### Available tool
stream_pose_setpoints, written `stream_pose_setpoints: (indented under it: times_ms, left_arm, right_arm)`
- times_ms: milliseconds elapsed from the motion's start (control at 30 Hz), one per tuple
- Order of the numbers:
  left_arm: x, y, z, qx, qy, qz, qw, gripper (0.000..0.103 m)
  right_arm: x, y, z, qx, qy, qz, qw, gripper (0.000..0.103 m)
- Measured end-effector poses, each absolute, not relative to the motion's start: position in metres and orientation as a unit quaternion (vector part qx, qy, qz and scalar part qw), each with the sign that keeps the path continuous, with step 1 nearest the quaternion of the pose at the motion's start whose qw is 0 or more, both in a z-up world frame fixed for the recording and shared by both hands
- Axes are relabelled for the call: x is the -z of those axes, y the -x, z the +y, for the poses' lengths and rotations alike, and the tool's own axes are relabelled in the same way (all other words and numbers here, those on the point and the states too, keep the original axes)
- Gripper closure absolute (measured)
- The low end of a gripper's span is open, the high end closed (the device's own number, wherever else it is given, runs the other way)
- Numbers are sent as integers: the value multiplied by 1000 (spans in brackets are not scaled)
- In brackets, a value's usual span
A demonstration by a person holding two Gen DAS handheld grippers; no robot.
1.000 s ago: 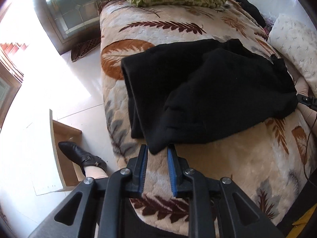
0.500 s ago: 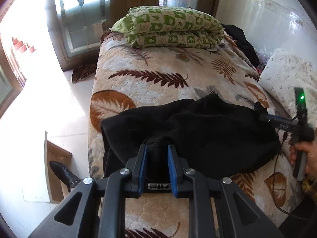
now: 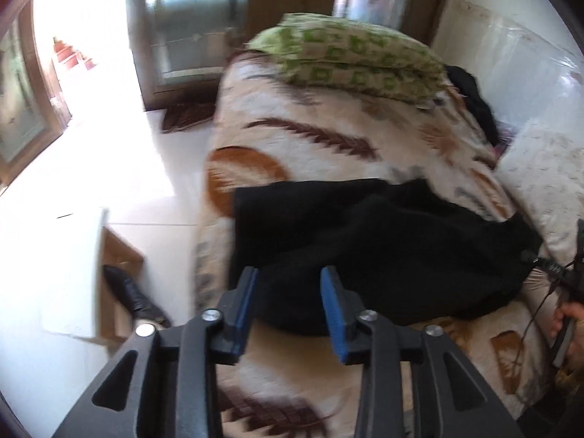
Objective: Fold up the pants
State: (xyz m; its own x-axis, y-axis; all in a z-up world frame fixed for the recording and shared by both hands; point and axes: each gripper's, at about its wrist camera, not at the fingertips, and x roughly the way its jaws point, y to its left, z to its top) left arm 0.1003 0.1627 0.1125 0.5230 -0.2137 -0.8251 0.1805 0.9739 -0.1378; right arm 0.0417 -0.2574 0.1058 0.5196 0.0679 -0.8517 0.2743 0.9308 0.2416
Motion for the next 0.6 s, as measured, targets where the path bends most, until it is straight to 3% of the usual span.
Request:
stream_pose_setpoints:
  times_ms: [267, 400, 433, 467, 533, 600]
  left_arm:
    - [-74, -107, -13, 273, -57, 492, 825, 57]
    - [-37, -107, -60, 271, -113, 526, 798, 57]
    - [-27, -105, -64, 263, -126, 531, 796, 57]
    - [-26, -100, -63, 264, -136, 516, 803, 56]
    - [-26, -89, -66, 271, -162, 494, 810, 53]
    - [-28, -84, -69, 272, -178, 488, 810, 52]
  right_arm:
    - [-69, -17, -277, 72, -197, 525, 825, 91]
    - [-73, -14, -278, 60, -179, 528, 828, 88]
    - [-76, -13, -282, 62, -186, 526, 827, 85]
    - [-84, -11, -287, 83, -182, 523, 828, 67]
    - [-98, -9, -295, 118, -164, 505, 839, 46]
    - [-112, -8, -305, 140, -162, 478, 852, 41]
